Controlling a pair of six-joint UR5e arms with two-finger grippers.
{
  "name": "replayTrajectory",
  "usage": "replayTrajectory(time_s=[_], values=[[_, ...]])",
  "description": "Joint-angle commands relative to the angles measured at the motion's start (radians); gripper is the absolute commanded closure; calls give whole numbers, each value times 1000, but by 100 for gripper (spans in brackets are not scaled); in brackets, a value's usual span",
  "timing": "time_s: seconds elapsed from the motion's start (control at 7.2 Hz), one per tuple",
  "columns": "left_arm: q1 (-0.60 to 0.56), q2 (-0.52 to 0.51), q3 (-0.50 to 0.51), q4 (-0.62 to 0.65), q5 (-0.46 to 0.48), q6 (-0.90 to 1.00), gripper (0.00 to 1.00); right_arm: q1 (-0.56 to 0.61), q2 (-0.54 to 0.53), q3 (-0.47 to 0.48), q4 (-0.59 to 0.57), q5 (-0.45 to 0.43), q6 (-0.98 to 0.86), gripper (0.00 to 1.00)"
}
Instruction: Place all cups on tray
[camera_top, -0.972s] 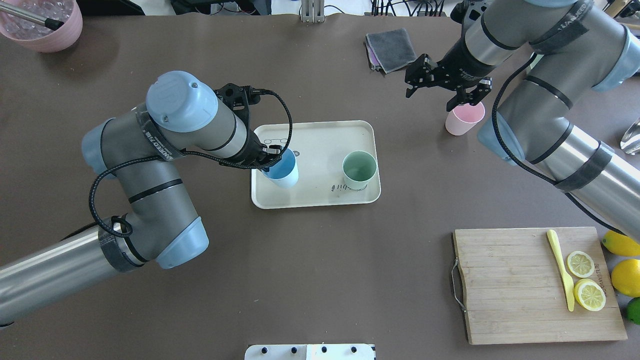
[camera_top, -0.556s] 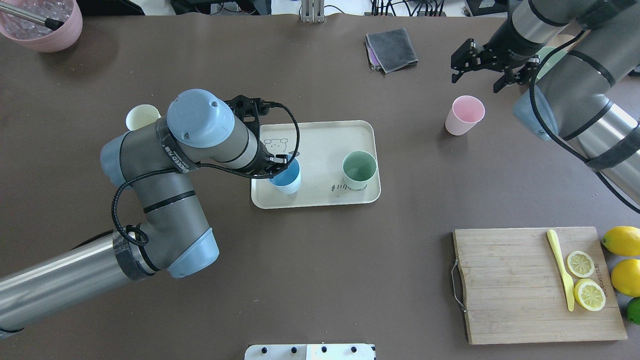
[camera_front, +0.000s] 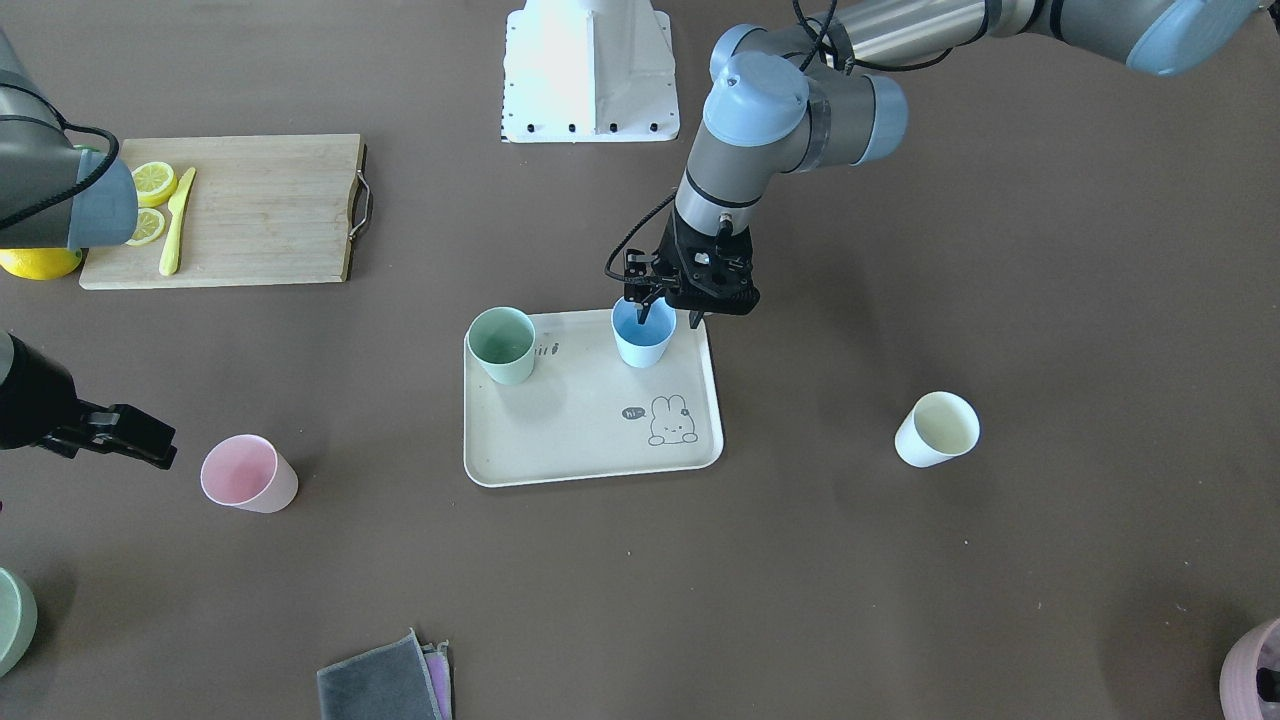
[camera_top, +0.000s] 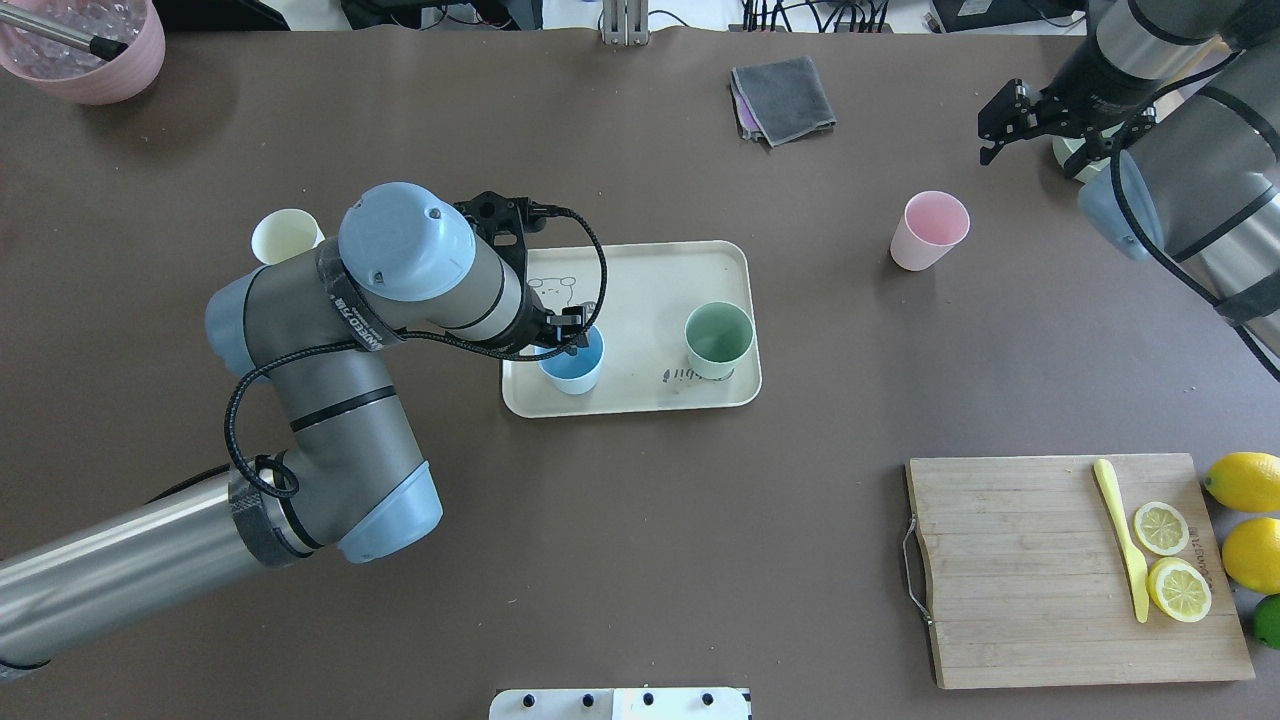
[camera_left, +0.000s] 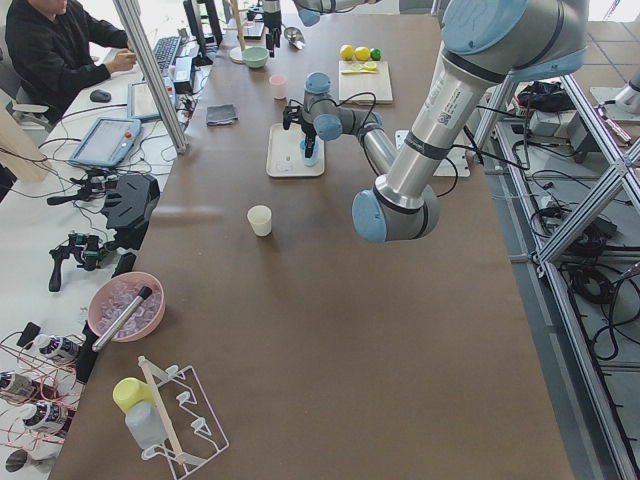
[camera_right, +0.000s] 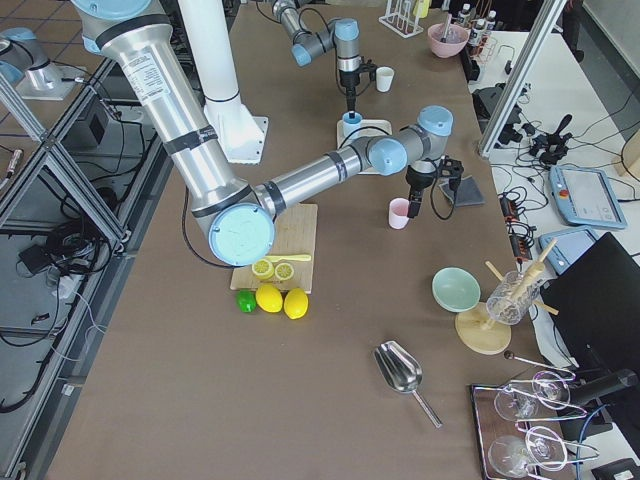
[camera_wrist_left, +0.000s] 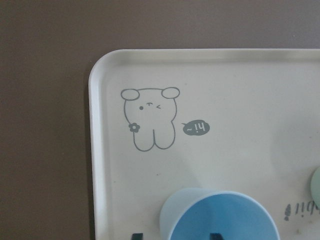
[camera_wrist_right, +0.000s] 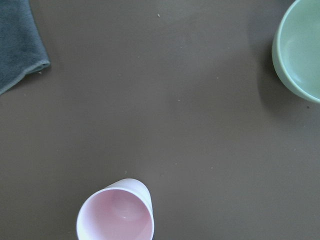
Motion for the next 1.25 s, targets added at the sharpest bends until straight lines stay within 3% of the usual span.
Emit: replayTrajectory(time_s=[0.0, 0.28, 0.83, 0.97, 1.11], values=[[-17, 1, -53, 37, -11, 6, 9, -1, -23, -80, 102, -18, -10, 0], [-86, 25, -142, 162, -54, 140, 7, -39, -8, -103, 150, -25, 12, 0], [-185, 67, -205, 222, -156, 230, 4, -131, -28, -105, 216, -84, 62, 0], [-201, 70, -207, 223, -158, 245, 4, -145, -31, -117, 216, -90, 62, 15], [-233, 84, -210, 226, -167, 283, 4, -154, -31, -132, 240, -90, 62, 76]])
